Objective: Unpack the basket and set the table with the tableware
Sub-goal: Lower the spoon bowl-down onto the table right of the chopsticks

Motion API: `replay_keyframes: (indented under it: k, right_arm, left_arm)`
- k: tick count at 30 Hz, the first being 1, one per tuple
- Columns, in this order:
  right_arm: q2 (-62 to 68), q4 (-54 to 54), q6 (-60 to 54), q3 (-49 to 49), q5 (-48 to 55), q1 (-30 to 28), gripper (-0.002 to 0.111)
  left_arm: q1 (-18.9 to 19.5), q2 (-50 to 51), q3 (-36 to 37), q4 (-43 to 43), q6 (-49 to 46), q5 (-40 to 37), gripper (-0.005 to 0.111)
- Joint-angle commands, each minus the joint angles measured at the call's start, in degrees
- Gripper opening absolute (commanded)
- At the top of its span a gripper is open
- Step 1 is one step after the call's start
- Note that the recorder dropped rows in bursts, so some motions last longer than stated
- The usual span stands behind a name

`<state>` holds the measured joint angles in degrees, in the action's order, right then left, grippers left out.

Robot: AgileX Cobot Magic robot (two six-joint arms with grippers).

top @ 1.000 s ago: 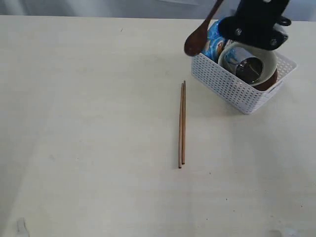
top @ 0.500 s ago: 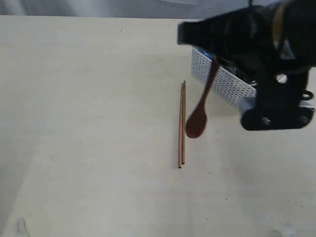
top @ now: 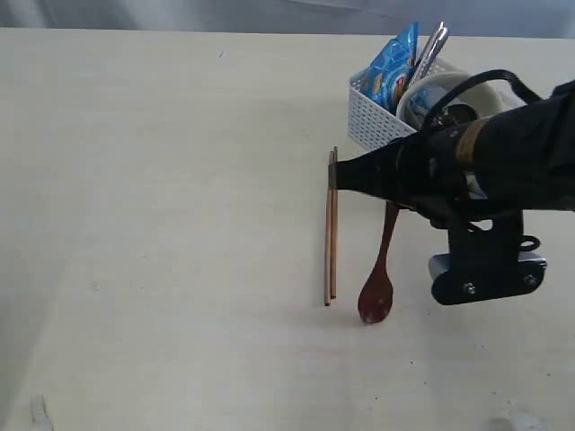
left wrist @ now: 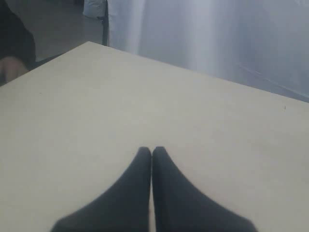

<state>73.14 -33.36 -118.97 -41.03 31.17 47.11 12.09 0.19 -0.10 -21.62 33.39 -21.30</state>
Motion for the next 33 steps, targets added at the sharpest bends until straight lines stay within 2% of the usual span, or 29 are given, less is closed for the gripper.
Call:
replay_keyframes:
  k: [1, 9, 19, 26, 33]
  right_arm:
    - [4.3, 0.0, 1.2, -1.1, -0.6, -2.2, 0.0]
    - [10.6, -1.7, 1.2, -1.2, -7.7, -8.1, 0.0]
    - [18.2, -2.0, 1.9, -1.6, -12.8, -8.6, 0.0]
    - [22.6, -4.9, 2.2, -4.2, -15.1, -13.6, 0.0]
    - [25.9, -5.1, 2.3, -7.2, -16.2, -15.0, 0.0]
  left_arm:
    - [-0.3, -0.2, 0.1, -0.2, -0.2, 0.3, 0.0]
    - [-0.3, -0.2, 0.1, -0.2, -0.2, 0.3, 0.0]
    - [-0.3, -0.2, 0.1, -0.2, -0.2, 0.3, 0.0]
    - [-0.3, -0.2, 0.1, -0.2, -0.2, 0.3, 0.0]
    - [-0.3, -0.2, 0.1, -0.2, -0.2, 0.3, 0.0]
